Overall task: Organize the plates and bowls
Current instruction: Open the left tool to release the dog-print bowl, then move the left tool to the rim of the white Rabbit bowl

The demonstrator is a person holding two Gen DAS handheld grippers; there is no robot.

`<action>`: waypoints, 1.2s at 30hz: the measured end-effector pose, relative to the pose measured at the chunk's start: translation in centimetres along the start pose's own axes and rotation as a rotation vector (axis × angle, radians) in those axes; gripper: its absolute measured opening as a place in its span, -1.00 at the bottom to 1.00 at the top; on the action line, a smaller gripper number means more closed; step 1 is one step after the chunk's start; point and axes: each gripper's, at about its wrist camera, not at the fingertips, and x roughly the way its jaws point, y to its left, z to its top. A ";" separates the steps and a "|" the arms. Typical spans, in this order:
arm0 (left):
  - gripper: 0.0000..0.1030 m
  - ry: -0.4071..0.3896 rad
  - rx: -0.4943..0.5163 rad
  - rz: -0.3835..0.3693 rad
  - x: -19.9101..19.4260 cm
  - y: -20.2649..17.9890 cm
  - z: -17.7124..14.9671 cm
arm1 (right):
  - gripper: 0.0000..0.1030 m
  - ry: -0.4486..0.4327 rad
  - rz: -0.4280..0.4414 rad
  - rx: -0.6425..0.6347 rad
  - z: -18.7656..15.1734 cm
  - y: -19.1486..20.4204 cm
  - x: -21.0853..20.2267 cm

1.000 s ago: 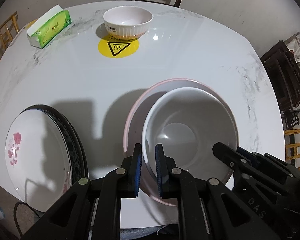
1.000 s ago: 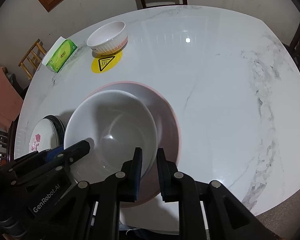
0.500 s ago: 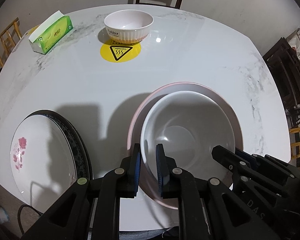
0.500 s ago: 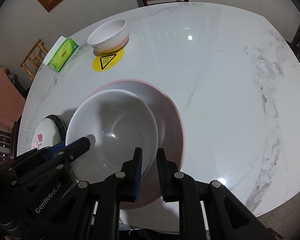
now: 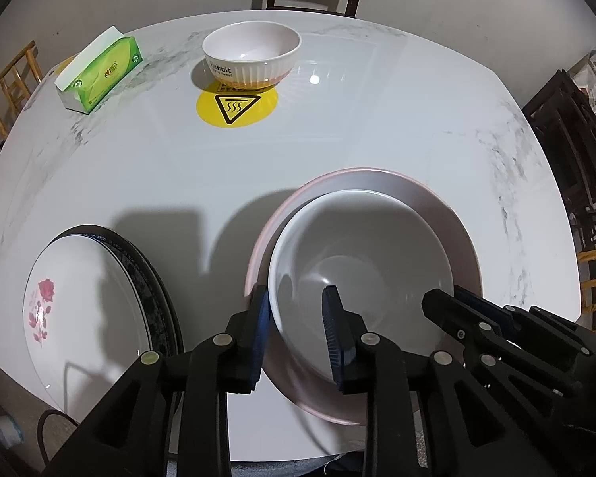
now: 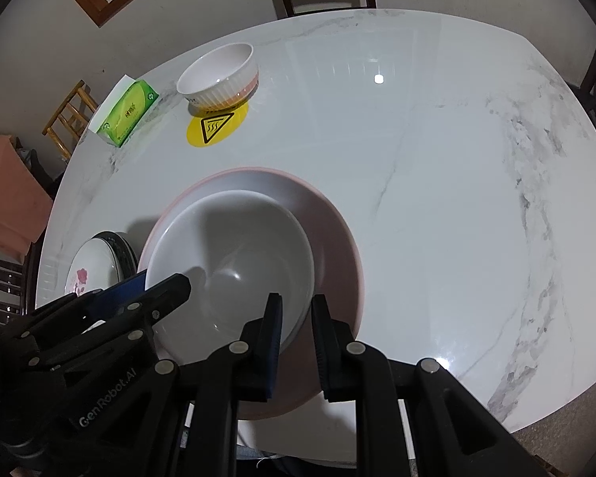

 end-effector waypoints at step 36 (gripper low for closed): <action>-0.20 -0.175 -0.054 0.007 -3.5 6.3 3.8 | -0.64 -0.077 0.007 -0.063 5.0 3.1 -0.9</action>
